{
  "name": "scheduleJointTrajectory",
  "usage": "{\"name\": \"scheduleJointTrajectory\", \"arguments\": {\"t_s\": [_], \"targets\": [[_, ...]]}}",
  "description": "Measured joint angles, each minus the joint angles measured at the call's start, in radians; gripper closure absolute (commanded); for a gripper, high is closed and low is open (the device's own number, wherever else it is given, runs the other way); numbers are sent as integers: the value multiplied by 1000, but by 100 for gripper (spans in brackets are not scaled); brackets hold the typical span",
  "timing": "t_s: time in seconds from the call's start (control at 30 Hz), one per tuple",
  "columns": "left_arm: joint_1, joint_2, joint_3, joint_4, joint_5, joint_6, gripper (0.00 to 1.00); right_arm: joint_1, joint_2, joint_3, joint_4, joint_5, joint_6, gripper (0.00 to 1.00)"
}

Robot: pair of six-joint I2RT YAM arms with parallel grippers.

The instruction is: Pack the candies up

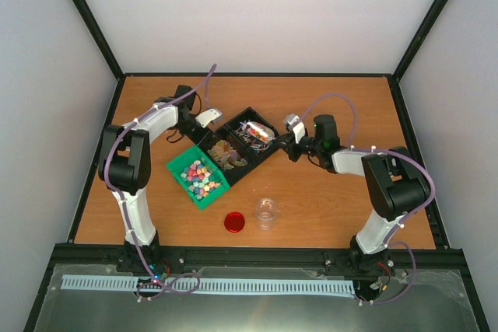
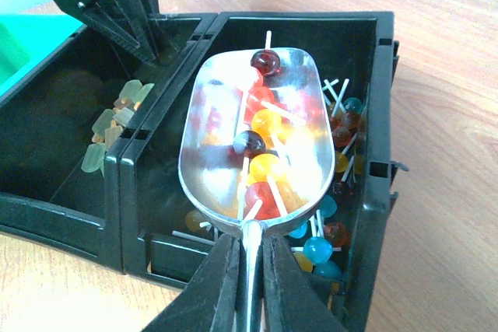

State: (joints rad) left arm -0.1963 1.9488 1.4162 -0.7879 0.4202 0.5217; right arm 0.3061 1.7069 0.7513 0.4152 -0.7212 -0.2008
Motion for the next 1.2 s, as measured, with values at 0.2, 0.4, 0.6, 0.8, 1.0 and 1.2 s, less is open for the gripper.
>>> {"name": "scheduleJointTrajectory", "arguments": {"t_s": [0.2,0.4,0.6,0.8,1.0,1.2], "targets": [[0,13,19,-12,0,2,96,-32,-100,-40,-22,-42,-11,97],[0,14,30,-25,-9,6,77,-44,-238,-59,-108,-110,-80,97],[5,8,36,-29,-4,21,50,-81,-374,-65,-306,-191,-220,97],[12,-32,36,-23,4,24,13,-119,-500,-50,-581,-272,-420,97],[31,-105,32,13,15,14,0,-159,-579,16,-855,-332,-628,97],[35,-159,29,49,21,12,0,-189,-608,83,-1115,-365,-846,97]]}}
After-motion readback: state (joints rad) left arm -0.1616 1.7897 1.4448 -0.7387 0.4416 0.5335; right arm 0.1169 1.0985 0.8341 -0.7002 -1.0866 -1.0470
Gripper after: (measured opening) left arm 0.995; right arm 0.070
